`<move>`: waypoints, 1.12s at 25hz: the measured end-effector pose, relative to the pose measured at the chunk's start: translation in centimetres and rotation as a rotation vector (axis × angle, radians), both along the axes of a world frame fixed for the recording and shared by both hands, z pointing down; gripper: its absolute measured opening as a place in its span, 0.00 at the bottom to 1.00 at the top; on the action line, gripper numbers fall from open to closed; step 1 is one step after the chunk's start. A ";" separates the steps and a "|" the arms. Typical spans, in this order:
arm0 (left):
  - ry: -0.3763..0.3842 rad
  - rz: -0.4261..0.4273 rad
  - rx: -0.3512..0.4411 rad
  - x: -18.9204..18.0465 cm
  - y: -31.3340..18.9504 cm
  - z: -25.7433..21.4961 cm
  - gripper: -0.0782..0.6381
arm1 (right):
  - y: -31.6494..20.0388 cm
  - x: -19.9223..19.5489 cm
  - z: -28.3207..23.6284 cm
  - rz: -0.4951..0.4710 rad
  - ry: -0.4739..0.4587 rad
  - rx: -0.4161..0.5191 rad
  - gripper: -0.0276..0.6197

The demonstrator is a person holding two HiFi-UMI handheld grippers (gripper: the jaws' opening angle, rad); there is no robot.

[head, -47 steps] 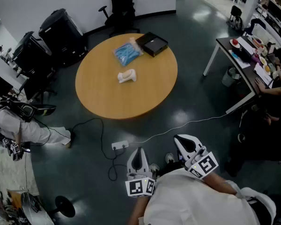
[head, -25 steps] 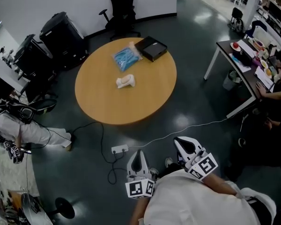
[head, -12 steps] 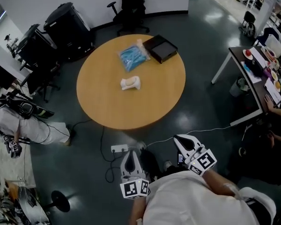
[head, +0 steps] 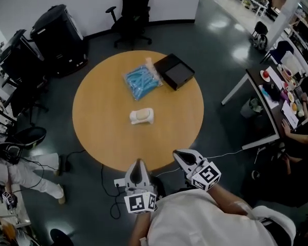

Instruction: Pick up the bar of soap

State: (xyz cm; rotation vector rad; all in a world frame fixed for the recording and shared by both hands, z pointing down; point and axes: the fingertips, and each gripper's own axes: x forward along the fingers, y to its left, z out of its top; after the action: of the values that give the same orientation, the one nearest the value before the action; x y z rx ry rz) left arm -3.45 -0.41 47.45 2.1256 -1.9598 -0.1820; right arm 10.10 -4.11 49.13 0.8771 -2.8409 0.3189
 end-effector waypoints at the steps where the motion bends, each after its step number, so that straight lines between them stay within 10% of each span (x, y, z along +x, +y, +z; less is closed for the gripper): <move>1: 0.008 0.022 0.001 -0.4 -1.5 0.0 0.12 | -1.5 -1.2 0.6 -0.009 0.035 0.007 0.06; 15: 0.082 0.107 -0.072 -5.6 -9.6 3.1 0.12 | -16.3 -10.9 13.8 -0.466 0.721 -0.028 0.07; 19: 0.086 0.094 -0.089 -5.8 -10.3 3.4 0.12 | -20.0 -13.1 17.7 -0.622 0.928 -0.064 0.31; 28: 0.139 0.011 -0.142 -7.9 -9.8 5.1 0.12 | -24.2 -16.1 24.4 -0.854 1.315 -0.103 0.40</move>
State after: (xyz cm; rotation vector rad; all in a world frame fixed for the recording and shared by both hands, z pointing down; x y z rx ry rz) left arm -11.39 -10.26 52.52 1.9788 -1.8262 -0.1779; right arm -5.99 -28.27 73.54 -0.2208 -1.6519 -0.1872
